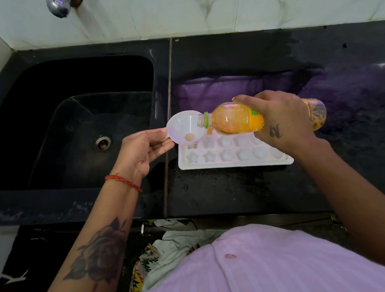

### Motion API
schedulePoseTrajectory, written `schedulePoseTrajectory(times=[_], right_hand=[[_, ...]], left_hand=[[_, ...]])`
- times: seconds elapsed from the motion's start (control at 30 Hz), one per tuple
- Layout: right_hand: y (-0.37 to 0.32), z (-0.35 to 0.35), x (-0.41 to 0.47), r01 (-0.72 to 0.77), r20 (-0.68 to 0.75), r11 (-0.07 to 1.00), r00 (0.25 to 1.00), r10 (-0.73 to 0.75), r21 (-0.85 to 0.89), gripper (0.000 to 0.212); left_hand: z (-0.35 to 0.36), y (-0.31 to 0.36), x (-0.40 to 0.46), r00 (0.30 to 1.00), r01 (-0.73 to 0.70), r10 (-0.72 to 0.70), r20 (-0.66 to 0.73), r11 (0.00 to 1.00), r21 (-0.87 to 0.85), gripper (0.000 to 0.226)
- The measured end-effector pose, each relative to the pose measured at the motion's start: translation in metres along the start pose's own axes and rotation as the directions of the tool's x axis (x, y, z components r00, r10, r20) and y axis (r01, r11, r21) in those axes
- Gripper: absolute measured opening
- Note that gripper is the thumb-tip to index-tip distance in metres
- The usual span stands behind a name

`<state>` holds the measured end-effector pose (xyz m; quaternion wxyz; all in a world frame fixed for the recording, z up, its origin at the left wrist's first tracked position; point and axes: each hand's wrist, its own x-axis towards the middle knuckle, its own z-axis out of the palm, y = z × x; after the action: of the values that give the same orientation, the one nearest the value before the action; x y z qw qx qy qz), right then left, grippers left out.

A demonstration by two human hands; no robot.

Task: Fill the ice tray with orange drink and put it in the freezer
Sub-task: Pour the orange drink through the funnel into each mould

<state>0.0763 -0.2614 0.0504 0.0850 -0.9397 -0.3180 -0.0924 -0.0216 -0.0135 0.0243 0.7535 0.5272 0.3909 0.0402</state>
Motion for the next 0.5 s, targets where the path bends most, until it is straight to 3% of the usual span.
schedulePoseTrajectory(times=[0.5], right_hand=[[-0.0002, -0.0027, 0.0007, -0.006, 0.012, 1.000, 1.000, 0.006, 0.000, 0.067]], left_hand=[[0.0013, -0.0002, -0.0010, 1.000, 0.000, 0.000, 0.001, 1.000, 0.002, 0.005]])
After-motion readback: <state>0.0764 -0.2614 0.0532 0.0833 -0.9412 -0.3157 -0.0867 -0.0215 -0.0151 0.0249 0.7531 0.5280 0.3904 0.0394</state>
